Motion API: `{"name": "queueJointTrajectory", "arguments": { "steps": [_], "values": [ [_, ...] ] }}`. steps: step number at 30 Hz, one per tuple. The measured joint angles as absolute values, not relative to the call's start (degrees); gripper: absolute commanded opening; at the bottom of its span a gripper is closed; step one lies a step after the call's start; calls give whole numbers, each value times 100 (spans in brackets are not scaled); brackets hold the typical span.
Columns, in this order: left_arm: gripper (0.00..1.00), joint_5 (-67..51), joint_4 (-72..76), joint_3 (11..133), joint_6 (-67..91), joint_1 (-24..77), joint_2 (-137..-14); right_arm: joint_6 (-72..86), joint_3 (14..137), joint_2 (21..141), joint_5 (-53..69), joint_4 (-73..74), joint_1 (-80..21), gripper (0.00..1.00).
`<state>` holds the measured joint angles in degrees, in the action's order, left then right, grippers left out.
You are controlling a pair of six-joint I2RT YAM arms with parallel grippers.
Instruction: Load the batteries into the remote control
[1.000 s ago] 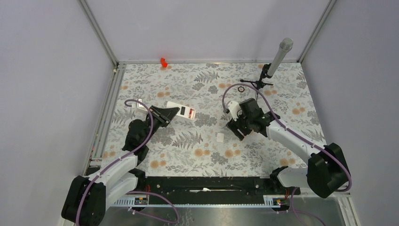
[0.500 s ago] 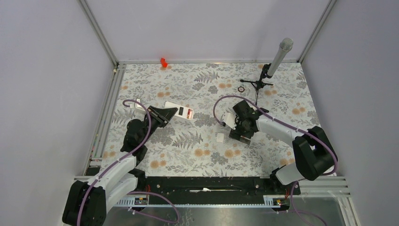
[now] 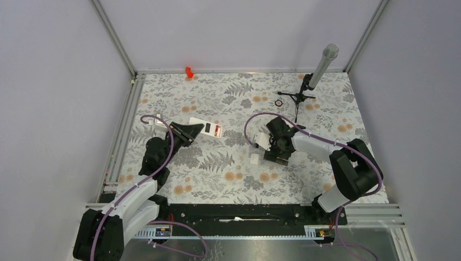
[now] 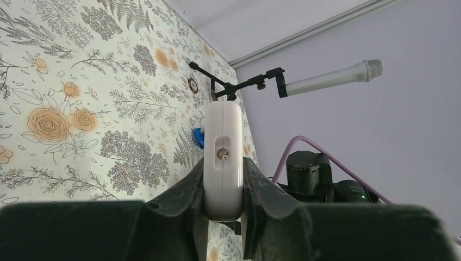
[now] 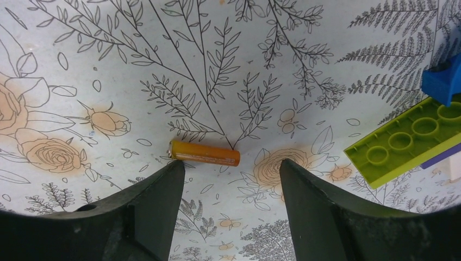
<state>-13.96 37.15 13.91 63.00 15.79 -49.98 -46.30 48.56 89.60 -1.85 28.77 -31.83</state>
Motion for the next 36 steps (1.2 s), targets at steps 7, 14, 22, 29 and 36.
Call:
{"name": "queueJointTrajectory", "arguments": {
  "steps": [7, 14, 22, 29, 36],
  "values": [
    [0, -1435, 3715, 1391, 6302, 1549, -4998, -4668, 4906, 9043, 49, 2812, -3186, 52],
    [0, -1455, 3693, 1391, 6302, 1518, -4974, -4654, 4965, 9142, 405, 2781, -3186, 27],
    [0, -1461, 3688, 1389, 6302, 1490, -4904, -4517, 5004, 9183, 462, 2759, -3186, 28],
    [0, -1459, 3649, 1389, 6300, 1472, -4770, -4045, 5181, 9343, 740, 2744, -3094, 32],
    [0, -1459, 3581, 1389, 6300, 1450, -4722, -4005, 5245, 9404, 768, 2753, -3057, 7]
  ]
}}
